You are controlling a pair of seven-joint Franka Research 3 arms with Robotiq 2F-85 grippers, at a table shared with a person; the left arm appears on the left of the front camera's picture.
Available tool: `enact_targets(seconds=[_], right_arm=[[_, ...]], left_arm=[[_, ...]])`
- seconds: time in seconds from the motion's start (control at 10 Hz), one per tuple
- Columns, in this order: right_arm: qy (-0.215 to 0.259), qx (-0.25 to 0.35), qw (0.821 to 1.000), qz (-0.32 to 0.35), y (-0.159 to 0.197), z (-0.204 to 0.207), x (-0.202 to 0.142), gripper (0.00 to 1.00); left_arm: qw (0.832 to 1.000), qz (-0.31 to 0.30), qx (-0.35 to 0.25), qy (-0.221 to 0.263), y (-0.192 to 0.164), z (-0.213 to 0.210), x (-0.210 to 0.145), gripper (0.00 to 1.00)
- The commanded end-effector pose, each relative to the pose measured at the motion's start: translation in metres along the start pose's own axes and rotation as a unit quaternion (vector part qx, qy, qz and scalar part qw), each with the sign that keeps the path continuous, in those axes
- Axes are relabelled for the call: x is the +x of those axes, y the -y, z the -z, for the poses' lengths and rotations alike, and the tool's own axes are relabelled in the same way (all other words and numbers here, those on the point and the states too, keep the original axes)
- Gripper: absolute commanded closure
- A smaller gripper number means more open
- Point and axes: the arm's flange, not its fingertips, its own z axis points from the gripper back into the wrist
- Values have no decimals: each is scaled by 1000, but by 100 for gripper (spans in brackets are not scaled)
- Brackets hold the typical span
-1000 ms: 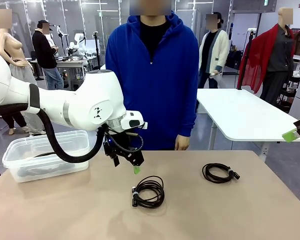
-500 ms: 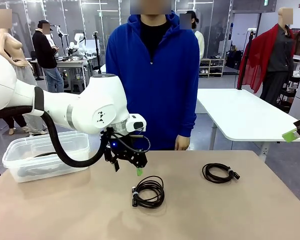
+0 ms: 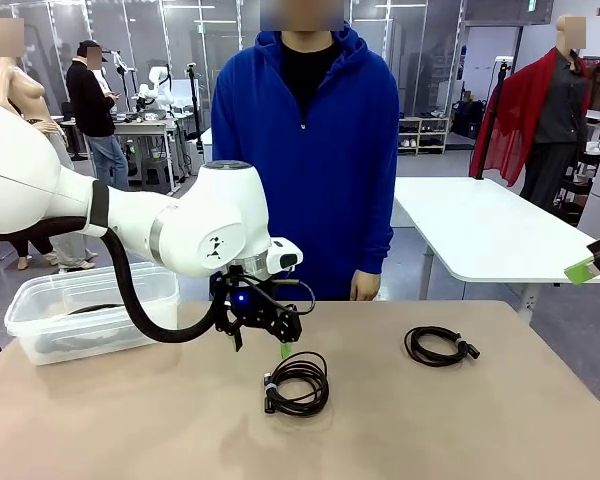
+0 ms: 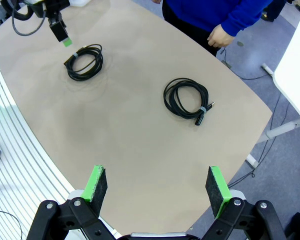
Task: Organize and store the cables.
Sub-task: Place the USB Extension Cable into the Organizing box.
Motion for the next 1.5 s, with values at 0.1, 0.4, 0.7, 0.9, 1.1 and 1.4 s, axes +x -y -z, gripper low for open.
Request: enact_targets(seconds=[0.1,0.4,0.7,0.9,1.1,1.4], right_arm=[[2,3,1000,-2,1,0,-2,0],[2,3,1000,-2,1,0,-2,0],[2,3,1000,-2,1,0,-2,0],[2,3,1000,-2,1,0,-2,0],[2,3,1000,-2,1,0,-2,0],[2,3,1000,-2,1,0,-2,0]], left_arm=[[1000,-25,10,-5,4,20,8,0],[999,-49,7,-19,6,40,9,0],[998,-58,5,-37,13,48,9,0],[996,-70,9,-45,12,58,10,0],[996,-73,9,-55,11,66,12,0],[995,-69,5,-66,10,76,13,0]])
